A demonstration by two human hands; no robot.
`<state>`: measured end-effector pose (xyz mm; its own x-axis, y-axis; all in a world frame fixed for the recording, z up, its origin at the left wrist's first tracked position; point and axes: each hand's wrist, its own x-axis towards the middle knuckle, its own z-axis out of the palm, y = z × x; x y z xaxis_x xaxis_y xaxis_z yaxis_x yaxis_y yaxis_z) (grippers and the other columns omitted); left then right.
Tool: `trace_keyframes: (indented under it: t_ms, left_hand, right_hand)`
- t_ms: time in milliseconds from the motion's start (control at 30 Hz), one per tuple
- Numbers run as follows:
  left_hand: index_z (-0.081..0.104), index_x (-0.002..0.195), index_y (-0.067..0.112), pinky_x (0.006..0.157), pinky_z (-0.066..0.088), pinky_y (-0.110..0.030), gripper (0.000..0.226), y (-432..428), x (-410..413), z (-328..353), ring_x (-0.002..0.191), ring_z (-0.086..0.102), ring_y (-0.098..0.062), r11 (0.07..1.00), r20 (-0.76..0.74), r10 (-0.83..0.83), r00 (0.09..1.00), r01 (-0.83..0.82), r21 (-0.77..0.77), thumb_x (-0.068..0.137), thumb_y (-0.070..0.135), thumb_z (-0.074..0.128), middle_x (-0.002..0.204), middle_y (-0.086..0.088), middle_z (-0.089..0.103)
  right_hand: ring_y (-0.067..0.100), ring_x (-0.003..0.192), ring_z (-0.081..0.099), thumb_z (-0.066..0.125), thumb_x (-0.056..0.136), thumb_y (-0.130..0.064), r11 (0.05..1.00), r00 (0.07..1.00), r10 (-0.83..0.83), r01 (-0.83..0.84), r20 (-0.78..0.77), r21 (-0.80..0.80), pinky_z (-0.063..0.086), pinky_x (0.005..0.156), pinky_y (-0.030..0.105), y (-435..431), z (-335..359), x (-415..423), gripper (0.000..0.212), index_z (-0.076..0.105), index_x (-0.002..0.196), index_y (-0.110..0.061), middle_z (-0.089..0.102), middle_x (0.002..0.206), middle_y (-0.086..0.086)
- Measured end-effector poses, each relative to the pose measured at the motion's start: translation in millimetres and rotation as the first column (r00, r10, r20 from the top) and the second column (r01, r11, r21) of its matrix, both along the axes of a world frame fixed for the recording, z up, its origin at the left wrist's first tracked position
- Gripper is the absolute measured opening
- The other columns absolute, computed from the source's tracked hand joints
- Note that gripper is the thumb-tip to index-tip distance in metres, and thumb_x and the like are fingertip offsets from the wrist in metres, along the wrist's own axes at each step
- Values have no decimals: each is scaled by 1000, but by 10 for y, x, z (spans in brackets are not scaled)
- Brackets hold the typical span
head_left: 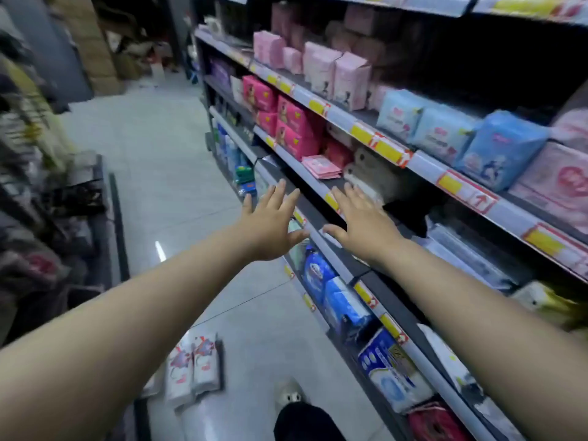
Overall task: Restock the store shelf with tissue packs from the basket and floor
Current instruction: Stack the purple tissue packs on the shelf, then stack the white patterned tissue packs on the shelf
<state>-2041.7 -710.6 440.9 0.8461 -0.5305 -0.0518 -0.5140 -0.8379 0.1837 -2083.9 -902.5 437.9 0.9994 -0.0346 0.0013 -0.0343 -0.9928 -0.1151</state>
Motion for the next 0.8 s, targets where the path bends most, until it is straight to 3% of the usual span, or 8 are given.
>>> trace_keyframes:
  t_ms: [200, 433, 567, 800]
  left_hand:
    - [-7, 154, 22, 117, -1, -52, 81, 919, 685, -544, 149, -11, -22, 950, -71, 298, 952, -289, 115, 95, 60, 33, 161, -4, -17]
    - [-9, 154, 20, 117, -6, -52, 81, 1695, 1385, -1243, 149, -14, -21, 822, -223, 569, 791, -540, 181, 97, 57, 35, 161, -6, -18]
    - [-11, 154, 20, 116, -8, -52, 80, 2059, 1647, -1776, 148, -15, -21, 738, -302, 674, 674, -625, 253, 97, 57, 32, 160, -5, -21]
    - [-11, 154, 22, 116, -8, -53, 82, 2547, 1761, -3150, 149, -15, -21, 688, -485, 714, 505, -636, 349, 96, 61, 32, 160, -6, -21]
  right_hand:
    - [21, 151, -4, 40, 96, -56, 955, 950, 296, -293, -95, 50, 6, 120, 46, 959, -701, 1285, 80, 2, 156, -20, -3, 164, 6]
    - [23, 151, -4, 38, 97, -56, 825, 786, 563, -553, -255, 118, 5, 120, 45, 1939, -1567, 2363, 78, 0, 156, -20, -4, 164, 7]
    - [23, 151, -4, 37, 97, -56, 760, 691, 639, -635, -336, 140, 5, 120, 45, 2328, -2160, 2711, 78, 0, 156, -19, -2, 164, 8]
    - [25, 151, -2, 35, 97, -56, 710, 555, 657, -683, -510, 172, 7, 120, 45, 2757, -3471, 2884, 78, 1, 155, -17, 0, 163, 10]
